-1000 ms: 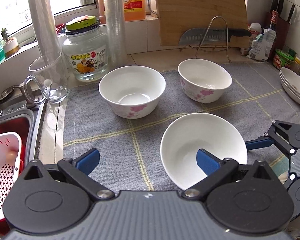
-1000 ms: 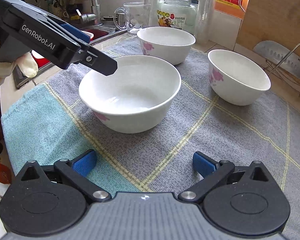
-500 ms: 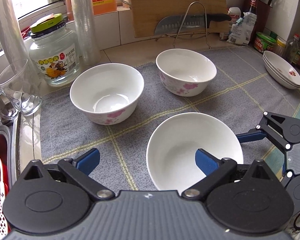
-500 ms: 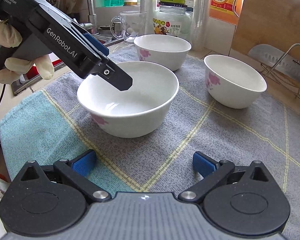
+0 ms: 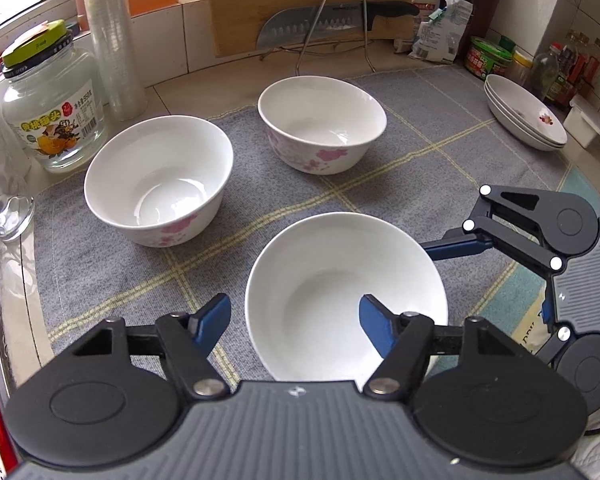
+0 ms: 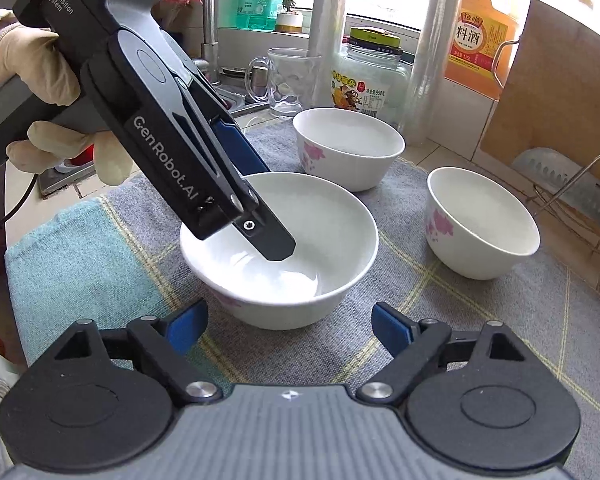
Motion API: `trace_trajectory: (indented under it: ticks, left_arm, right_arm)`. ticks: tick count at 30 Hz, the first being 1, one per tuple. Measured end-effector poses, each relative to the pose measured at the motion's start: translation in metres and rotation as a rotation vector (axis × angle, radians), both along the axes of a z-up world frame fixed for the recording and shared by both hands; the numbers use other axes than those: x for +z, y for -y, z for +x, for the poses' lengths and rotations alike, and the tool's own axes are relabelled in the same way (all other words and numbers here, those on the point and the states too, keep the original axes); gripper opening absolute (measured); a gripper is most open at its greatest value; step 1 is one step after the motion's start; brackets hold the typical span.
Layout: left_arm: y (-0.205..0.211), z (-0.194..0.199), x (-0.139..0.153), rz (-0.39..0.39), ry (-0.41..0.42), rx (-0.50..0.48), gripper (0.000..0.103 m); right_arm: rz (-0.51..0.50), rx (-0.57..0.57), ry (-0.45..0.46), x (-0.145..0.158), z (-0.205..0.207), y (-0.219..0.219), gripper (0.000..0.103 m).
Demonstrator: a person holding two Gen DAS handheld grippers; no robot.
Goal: Organize plates and bowls
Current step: 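Grasp the rim of the plain white bowl with the left tool, then carry the white bowl with the left tool across the towel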
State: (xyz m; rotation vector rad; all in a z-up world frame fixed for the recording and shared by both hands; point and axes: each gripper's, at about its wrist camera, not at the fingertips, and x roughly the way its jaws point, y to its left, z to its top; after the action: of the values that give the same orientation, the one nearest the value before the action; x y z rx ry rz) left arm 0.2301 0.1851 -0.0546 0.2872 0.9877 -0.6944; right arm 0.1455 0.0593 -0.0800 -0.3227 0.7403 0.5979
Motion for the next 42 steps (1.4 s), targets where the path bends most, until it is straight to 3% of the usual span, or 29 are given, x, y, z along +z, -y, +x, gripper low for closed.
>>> trace_trajectory:
  ticks: [6, 28, 42]
  left_arm:
    - [0.002, 0.0, -0.001, -0.008, -0.02, -0.01, 0.059]
    - [0.009, -0.007, 0.009, -0.019, -0.008, -0.044, 0.059]
    - [0.07, -0.023, 0.019, -0.031, 0.013, -0.14, 0.059]
  right_arm:
    - [0.002, 0.032, 0.003, 0.004, 0.001, -0.002, 0.078]
    - [-0.008, 0.014, -0.017, 0.017, -0.001, -0.001, 0.077]
    - [-0.029, -0.071, -0.007, 0.03, -0.023, 0.048, 0.077]
